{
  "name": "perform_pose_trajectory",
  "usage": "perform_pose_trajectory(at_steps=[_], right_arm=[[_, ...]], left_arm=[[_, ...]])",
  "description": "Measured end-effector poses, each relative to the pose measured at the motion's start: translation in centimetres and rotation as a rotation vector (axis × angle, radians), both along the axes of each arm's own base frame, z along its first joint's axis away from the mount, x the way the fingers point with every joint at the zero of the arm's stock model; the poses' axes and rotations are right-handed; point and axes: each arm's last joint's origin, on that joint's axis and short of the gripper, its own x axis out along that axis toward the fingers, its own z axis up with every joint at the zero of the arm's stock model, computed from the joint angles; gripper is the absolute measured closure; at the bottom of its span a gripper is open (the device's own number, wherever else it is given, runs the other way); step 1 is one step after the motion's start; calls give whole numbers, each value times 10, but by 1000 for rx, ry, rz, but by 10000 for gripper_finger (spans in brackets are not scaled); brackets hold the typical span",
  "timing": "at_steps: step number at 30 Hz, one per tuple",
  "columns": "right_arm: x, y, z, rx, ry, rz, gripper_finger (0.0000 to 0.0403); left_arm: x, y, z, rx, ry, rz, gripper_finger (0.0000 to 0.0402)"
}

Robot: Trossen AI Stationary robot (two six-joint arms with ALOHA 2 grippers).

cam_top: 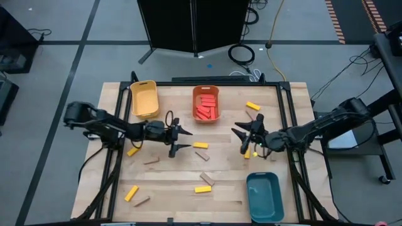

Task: Sort blocks
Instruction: Put the yellow block into the yellow bin

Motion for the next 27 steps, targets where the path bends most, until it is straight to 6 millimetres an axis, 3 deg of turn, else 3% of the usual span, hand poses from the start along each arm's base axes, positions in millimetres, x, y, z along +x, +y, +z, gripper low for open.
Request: perform_pose_trajectory(at_steps=[8, 15, 21, 27], right_arm=[[30, -6, -38, 27, 67, -75, 268], [53, 3, -60, -16, 71, 120, 268], [65, 5, -86, -37, 46, 44, 268], [72, 9, -106, -30, 42, 136, 268]], left_arm=[[12, 4, -26, 18, -2, 12, 157], [13, 3, -37, -63, 49, 38, 157], [15, 4, -49, -76, 88, 55, 157], [25, 4, -61, -71, 108, 68, 157]])
